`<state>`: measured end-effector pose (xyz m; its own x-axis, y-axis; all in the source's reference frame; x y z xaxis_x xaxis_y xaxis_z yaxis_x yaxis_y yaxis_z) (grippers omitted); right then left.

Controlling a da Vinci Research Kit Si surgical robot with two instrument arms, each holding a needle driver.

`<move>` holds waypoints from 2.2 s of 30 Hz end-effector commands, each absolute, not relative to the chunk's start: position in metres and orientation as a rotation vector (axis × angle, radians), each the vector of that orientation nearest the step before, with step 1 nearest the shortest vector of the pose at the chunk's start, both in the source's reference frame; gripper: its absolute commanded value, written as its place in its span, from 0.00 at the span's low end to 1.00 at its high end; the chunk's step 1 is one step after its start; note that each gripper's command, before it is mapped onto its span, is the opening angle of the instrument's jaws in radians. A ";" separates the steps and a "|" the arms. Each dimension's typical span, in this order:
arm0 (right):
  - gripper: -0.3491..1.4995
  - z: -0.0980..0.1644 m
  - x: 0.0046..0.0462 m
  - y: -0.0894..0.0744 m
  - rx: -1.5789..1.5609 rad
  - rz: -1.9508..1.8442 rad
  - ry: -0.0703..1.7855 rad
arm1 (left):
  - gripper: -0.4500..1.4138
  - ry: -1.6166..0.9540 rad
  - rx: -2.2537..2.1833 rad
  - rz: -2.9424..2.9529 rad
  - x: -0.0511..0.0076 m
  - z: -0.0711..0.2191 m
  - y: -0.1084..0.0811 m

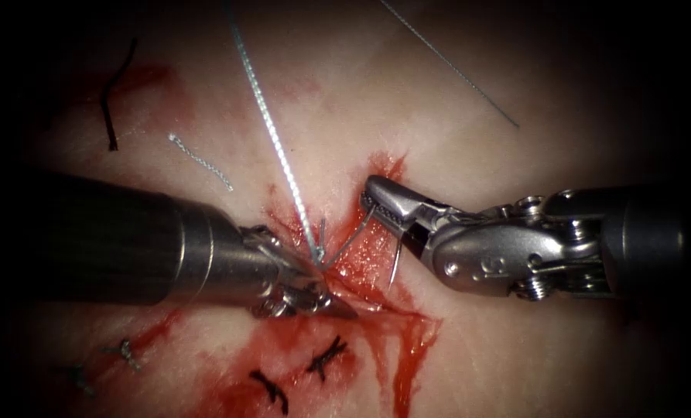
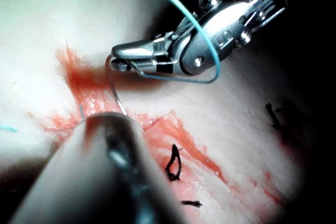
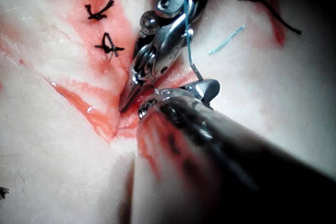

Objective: Wound Closure

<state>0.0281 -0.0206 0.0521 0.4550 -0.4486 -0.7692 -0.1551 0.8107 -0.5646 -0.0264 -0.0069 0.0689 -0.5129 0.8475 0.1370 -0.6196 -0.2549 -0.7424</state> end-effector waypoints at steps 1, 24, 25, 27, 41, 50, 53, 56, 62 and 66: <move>0.00 0.052 0.0289 -0.020 -0.646 -0.227 1.107 | 0.00 -0.951 -0.359 1.907 -0.0269 0.069 -0.007; 0.00 0.050 0.0296 -0.020 -0.750 -0.425 1.113 | 0.00 -0.949 -0.356 1.908 -0.0269 0.069 -0.007; 0.00 0.050 0.0296 -0.020 -0.749 -0.414 1.115 | 0.00 -0.949 -0.356 1.908 -0.0269 0.069 -0.007; 0.00 0.050 0.0296 -0.020 -0.733 -0.405 1.116 | 0.00 -0.949 -0.356 1.908 -0.0269 0.069 -0.007; 0.00 0.052 0.0296 -0.021 -0.678 -0.363 1.109 | 0.00 -0.950 -0.356 1.908 -0.0269 0.069 -0.007; 0.00 0.052 0.0296 -0.021 -0.665 -0.365 1.106 | 0.00 -0.950 -0.356 1.908 -0.0269 0.069 -0.007; 0.00 0.052 0.0296 -0.021 -0.666 -0.400 1.095 | 0.00 -0.950 -0.356 1.908 -0.0269 0.069 -0.007; 0.00 0.052 0.0297 -0.022 -0.670 -0.429 1.089 | 0.00 -0.950 -0.356 1.908 -0.0269 0.069 -0.007; 0.00 0.053 0.0299 -0.023 -0.654 -0.454 1.077 | 0.00 -0.951 -0.356 1.908 -0.0269 0.069 -0.007; 0.00 0.053 0.0299 -0.023 -0.638 -0.503 1.055 | 0.00 -0.951 -0.356 1.908 -0.0268 0.069 -0.007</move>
